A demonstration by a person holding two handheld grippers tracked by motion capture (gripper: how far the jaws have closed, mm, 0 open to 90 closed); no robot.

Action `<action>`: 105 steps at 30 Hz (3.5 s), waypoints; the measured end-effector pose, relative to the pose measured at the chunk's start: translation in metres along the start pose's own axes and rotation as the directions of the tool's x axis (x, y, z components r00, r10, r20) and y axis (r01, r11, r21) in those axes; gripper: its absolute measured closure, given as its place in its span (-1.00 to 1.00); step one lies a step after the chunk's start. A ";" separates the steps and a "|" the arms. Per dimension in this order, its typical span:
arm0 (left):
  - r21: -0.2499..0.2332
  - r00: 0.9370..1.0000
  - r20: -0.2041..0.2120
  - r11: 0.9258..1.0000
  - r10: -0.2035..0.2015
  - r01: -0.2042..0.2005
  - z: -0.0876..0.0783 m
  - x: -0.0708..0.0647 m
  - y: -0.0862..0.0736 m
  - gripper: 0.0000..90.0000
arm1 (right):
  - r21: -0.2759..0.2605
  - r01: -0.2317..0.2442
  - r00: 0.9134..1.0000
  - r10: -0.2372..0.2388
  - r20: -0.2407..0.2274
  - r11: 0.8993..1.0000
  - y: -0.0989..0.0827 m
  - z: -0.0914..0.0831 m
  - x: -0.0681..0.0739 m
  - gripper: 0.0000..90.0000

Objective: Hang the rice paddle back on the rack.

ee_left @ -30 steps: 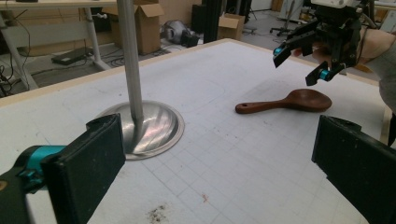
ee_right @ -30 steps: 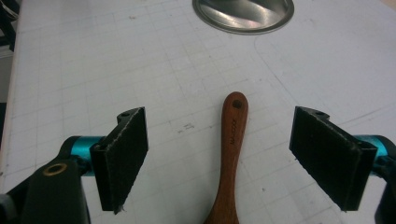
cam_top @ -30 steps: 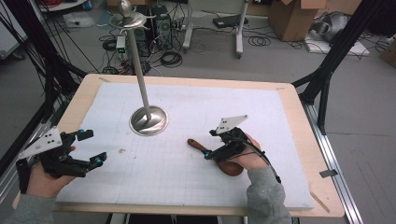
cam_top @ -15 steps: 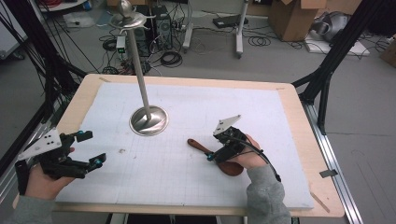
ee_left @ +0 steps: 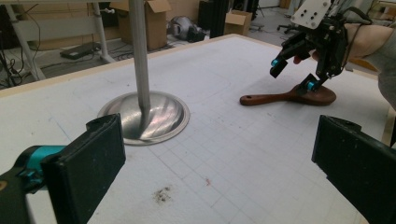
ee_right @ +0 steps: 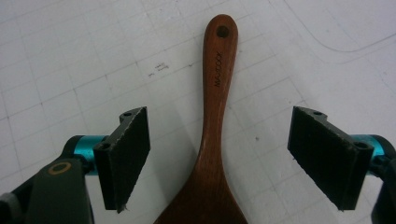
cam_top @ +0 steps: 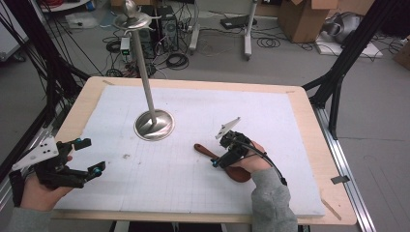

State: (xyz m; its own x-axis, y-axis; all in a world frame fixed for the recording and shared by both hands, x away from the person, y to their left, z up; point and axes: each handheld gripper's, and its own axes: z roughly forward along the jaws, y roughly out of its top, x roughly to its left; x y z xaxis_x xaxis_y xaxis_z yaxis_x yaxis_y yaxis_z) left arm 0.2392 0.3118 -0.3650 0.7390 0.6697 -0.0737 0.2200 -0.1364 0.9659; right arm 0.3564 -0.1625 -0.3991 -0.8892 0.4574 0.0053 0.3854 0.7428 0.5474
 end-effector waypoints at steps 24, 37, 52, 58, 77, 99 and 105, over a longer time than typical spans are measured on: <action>0.005 1.000 -0.013 1.000 -0.006 0.006 -0.005 0.000 -0.003 -0.93 | 0.133 0.012 1.000 -0.013 0.005 0.991 0.003 0.019 -0.001 0.06; 0.004 1.000 -0.014 1.000 -0.005 0.005 -0.006 0.000 -0.002 -0.93 | 0.148 -0.020 1.000 0.021 -0.003 0.989 0.004 0.020 -0.001 0.34; 0.009 1.000 -0.012 1.000 -0.004 0.004 -0.006 0.000 -0.003 -0.93 | 0.167 -0.025 1.000 0.023 0.016 0.986 0.006 0.020 0.002 0.47; 0.009 1.000 -0.014 1.000 -0.005 0.005 -0.006 0.000 -0.003 -0.93 | 0.167 -0.047 0.999 0.045 0.015 0.985 0.005 0.020 0.002 0.55; 0.004 1.000 -0.017 1.000 -0.007 0.007 -0.006 0.001 -0.003 -0.93 | 0.141 -0.060 0.998 0.060 0.005 0.988 0.005 0.017 0.000 0.70; -0.004 1.000 -0.017 1.000 -0.008 0.008 -0.003 0.002 0.000 -0.93 | -0.070 -0.122 0.993 0.122 0.002 0.990 -0.008 -0.008 -0.013 0.71; -0.006 1.000 -0.010 1.000 -0.005 0.005 -0.002 0.002 0.001 -0.93 | -0.126 -0.120 0.992 0.122 0.012 0.985 -0.010 -0.016 -0.012 0.71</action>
State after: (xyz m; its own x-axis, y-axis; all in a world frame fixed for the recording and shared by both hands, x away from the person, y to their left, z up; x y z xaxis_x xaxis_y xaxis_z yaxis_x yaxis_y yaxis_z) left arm 0.2401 0.3145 -0.3641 0.7312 0.6779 -0.0758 0.2200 -0.1291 0.9669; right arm 0.3596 -0.1835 -0.3909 -0.8324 0.5507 0.0621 0.4549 0.6151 0.6440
